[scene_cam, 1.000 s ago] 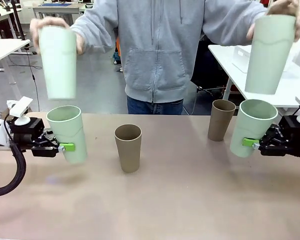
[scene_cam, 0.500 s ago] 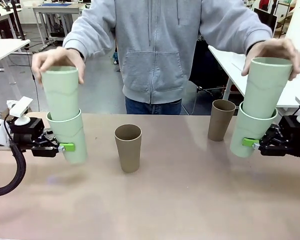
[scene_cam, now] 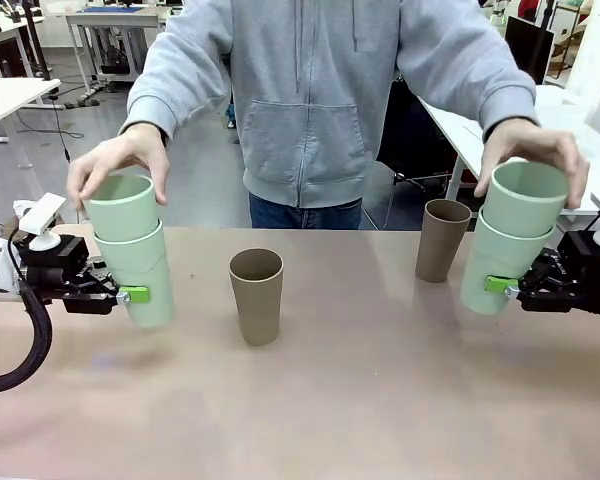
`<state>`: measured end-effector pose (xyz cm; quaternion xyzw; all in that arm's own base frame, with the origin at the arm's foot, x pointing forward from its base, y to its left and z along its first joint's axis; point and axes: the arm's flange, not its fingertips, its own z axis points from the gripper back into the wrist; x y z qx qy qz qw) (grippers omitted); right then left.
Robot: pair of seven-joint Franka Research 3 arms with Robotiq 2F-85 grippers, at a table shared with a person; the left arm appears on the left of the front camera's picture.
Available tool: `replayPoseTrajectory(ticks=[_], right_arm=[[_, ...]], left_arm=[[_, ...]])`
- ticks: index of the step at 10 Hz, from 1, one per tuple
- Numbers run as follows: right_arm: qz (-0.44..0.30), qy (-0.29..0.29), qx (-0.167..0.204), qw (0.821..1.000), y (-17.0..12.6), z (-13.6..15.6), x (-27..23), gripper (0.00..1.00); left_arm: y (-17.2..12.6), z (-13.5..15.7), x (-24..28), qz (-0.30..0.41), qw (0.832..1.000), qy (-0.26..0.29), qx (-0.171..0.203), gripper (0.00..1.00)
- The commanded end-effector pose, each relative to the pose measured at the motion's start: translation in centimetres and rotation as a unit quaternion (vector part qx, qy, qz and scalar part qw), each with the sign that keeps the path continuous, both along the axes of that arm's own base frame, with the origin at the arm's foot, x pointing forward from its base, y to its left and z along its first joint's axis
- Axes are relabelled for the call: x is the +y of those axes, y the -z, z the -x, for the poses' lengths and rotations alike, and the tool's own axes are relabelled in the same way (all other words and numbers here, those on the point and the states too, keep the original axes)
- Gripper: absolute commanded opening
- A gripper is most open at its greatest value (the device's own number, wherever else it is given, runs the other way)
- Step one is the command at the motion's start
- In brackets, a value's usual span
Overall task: Stack the cups and store them in the basket.
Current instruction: Place the stack of Reusable plastic cups into the Pantry Basket.
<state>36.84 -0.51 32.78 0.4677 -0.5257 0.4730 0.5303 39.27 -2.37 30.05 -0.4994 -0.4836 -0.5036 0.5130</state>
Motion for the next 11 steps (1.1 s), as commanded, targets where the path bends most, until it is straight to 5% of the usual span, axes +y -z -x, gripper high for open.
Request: replayPoseTrajectory(ticks=[1, 11], right_arm=[[-0.002, 0.006, -0.008, 1.0, -0.57, -0.17, 0.06, 0.83], [-0.002, 0.006, -0.008, 1.0, -0.57, -0.17, 0.06, 0.83]], left_arm=[[-0.29, -0.06, -0.03, -0.001, 1.0, 0.004, -0.002, 0.85], [-0.29, -0.06, -0.03, -0.001, 1.0, 0.004, -0.002, 0.85]])
